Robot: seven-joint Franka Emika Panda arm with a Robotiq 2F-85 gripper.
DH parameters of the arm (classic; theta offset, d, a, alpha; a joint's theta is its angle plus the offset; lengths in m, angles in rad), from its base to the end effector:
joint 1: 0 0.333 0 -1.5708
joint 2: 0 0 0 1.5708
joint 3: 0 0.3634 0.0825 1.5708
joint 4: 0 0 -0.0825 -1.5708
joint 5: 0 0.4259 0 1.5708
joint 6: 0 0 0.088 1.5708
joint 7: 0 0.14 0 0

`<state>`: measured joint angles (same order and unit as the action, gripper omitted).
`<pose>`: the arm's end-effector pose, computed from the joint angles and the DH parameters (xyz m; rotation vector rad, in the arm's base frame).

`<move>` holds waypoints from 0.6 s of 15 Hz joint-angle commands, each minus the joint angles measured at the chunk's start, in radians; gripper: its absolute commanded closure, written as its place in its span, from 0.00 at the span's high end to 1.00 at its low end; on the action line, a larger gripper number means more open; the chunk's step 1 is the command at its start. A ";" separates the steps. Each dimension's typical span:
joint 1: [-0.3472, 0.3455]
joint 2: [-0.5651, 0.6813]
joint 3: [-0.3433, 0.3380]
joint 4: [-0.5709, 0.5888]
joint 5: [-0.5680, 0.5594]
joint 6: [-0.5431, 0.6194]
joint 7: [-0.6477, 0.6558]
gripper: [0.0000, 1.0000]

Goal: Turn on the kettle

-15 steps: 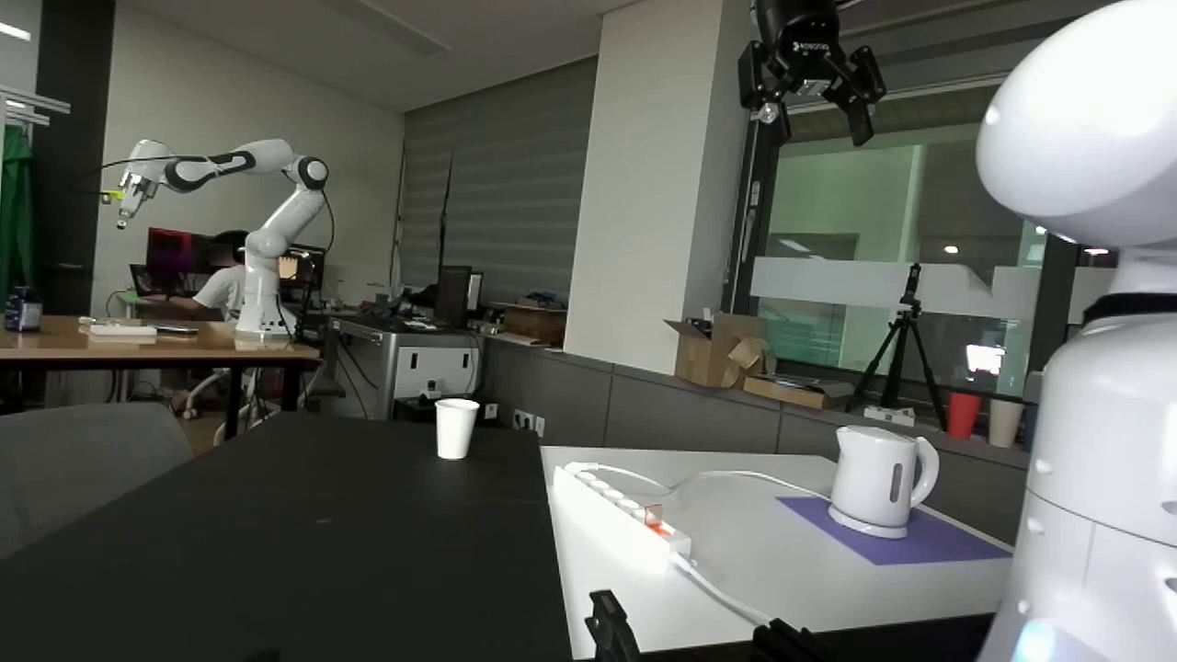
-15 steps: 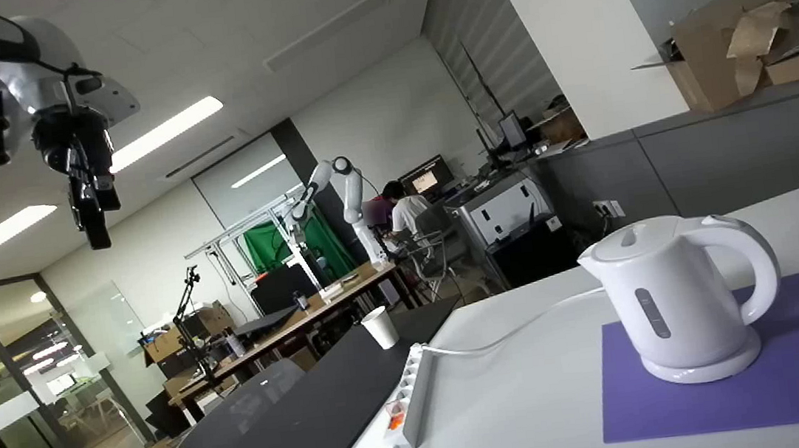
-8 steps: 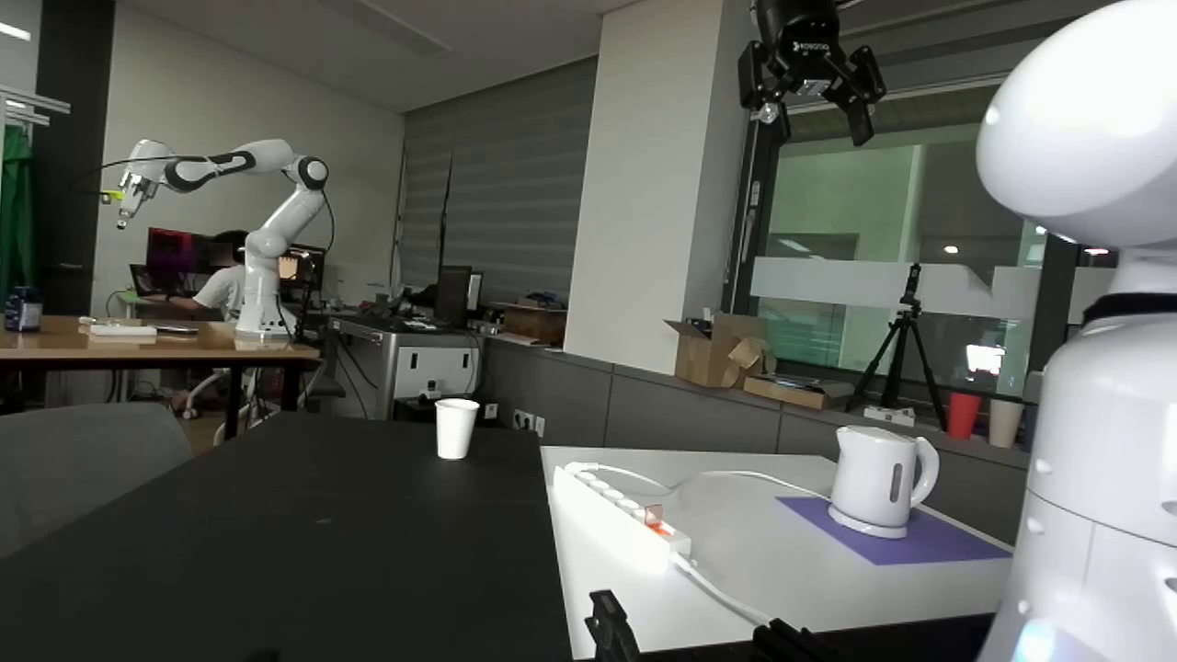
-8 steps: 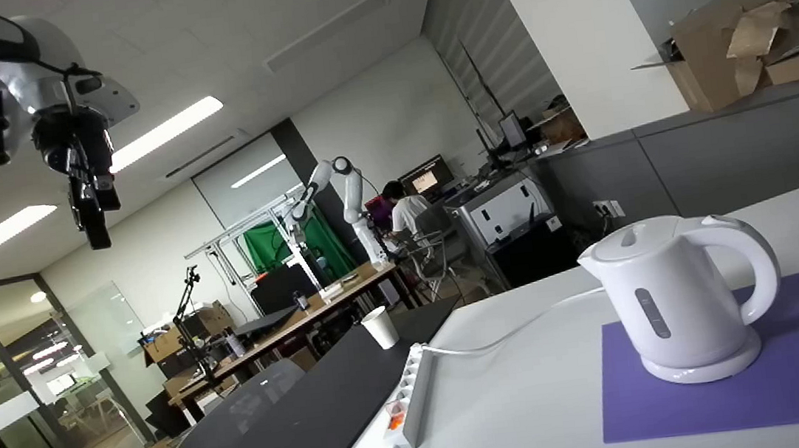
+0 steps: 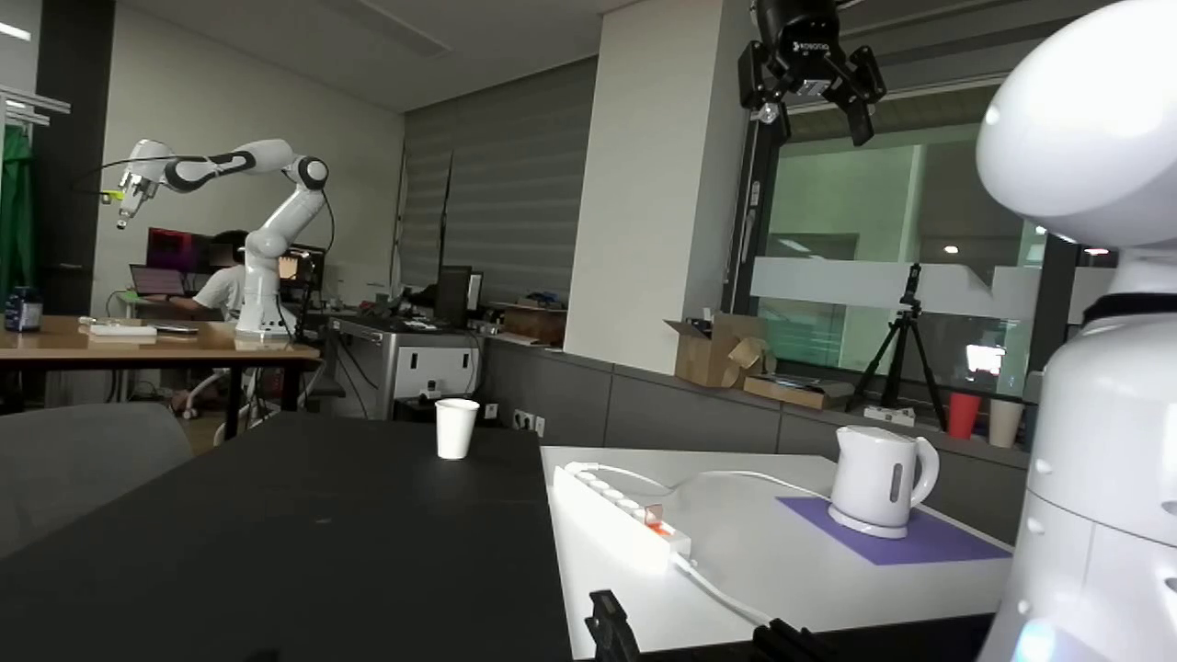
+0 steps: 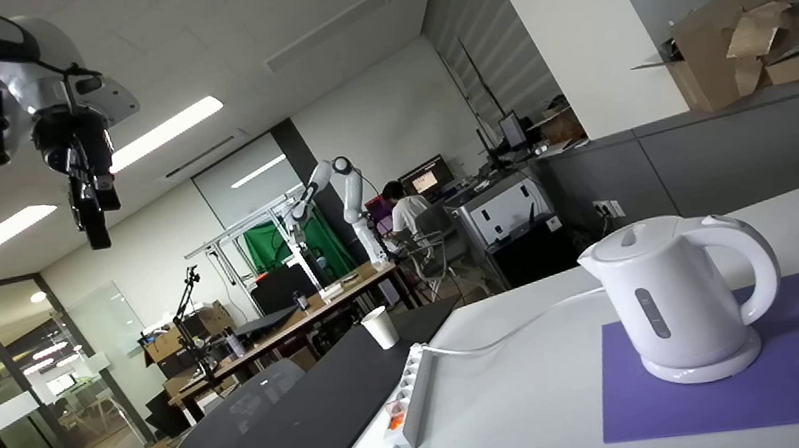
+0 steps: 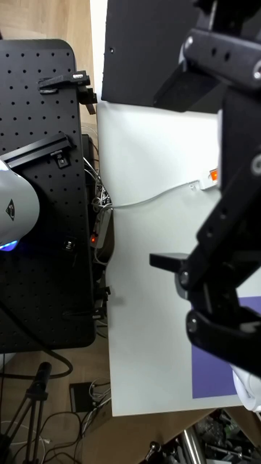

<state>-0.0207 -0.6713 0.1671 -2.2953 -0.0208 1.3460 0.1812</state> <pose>0.3118 0.0558 0.5668 2.9496 -0.1287 -0.3921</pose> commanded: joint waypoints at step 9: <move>0.010 -0.012 -0.012 -0.026 -0.056 0.042 0.020 1.00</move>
<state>-0.0203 -0.6706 0.1668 -2.2971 -0.0299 1.3511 0.1812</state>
